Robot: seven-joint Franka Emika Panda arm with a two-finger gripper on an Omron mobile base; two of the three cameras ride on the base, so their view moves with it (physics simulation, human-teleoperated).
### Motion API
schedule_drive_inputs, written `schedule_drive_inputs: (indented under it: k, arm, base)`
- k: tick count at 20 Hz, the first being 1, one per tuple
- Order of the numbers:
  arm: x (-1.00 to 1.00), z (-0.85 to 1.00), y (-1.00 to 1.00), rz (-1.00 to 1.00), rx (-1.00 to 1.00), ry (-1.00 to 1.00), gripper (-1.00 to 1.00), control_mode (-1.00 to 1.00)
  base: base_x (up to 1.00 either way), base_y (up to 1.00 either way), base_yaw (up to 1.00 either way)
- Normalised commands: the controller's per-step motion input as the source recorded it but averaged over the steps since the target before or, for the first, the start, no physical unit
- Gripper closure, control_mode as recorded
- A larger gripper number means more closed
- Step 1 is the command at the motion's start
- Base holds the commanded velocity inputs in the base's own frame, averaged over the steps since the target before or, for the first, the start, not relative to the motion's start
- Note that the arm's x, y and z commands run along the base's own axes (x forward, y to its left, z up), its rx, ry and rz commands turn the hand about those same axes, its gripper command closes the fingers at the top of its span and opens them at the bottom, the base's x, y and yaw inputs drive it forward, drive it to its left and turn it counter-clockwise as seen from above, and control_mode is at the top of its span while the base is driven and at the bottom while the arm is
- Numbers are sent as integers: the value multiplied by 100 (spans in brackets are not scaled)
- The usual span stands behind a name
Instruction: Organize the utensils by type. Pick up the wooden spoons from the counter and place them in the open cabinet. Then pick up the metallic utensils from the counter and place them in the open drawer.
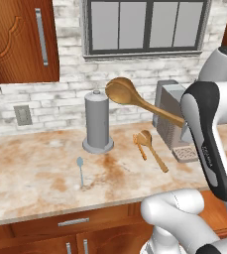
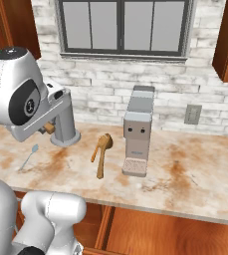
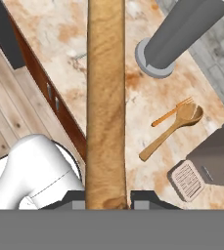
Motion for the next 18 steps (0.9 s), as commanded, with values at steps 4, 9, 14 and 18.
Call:
schedule_drive_inputs:
  k: [4, 9, 14, 18]
  arm:
    - [0, 0, 0, 0, 0, 0, 100, 100]
    - [0, 0, 0, 0, 0, 0, 100, 100]
    - [0, 0, 0, 0, 0, 0, 100, 100]
    - [0, 0, 0, 0, 0, 0, 100, 100]
  base:
    - [-5, 0, 0]
    - [-36, 0, 0]
    - [-33, 11, -2]
    - [-32, 21, -6]
